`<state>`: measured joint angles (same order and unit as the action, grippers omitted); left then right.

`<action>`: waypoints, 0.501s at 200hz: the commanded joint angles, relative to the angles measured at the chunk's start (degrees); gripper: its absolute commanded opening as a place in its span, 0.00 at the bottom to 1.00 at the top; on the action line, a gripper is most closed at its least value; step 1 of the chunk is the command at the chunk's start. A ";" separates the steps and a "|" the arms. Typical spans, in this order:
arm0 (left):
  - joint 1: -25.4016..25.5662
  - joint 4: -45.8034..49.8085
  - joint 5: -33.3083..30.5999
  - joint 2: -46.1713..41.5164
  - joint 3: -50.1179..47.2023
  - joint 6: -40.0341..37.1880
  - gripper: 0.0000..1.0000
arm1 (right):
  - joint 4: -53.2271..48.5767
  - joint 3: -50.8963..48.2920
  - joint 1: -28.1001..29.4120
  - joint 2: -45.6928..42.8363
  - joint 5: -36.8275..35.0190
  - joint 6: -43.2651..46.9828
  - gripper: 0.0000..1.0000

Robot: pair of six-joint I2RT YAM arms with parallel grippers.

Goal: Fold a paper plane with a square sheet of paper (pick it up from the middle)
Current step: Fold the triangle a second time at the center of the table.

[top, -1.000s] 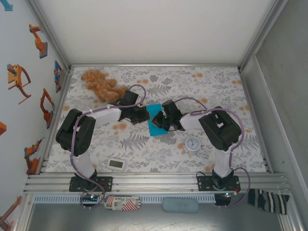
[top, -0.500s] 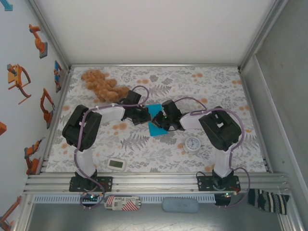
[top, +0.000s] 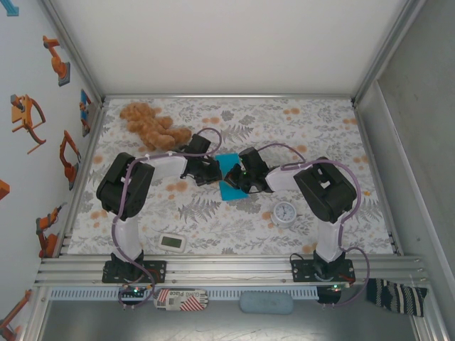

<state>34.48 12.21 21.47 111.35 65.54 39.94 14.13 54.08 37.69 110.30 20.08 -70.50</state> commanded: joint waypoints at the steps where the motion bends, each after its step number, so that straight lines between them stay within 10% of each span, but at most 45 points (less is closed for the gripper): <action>1: 0.33 5.69 -3.26 2.37 0.53 -2.06 0.00 | -1.95 0.42 0.23 -2.72 0.27 3.61 0.00; 100: 0.32 7.03 -3.20 3.79 1.79 -3.71 0.00 | -2.97 -3.66 0.23 -4.71 4.49 9.35 0.00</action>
<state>34.48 14.98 20.69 112.27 67.53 37.82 10.96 52.34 37.69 105.78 23.38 -62.67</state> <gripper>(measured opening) 0.064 0.049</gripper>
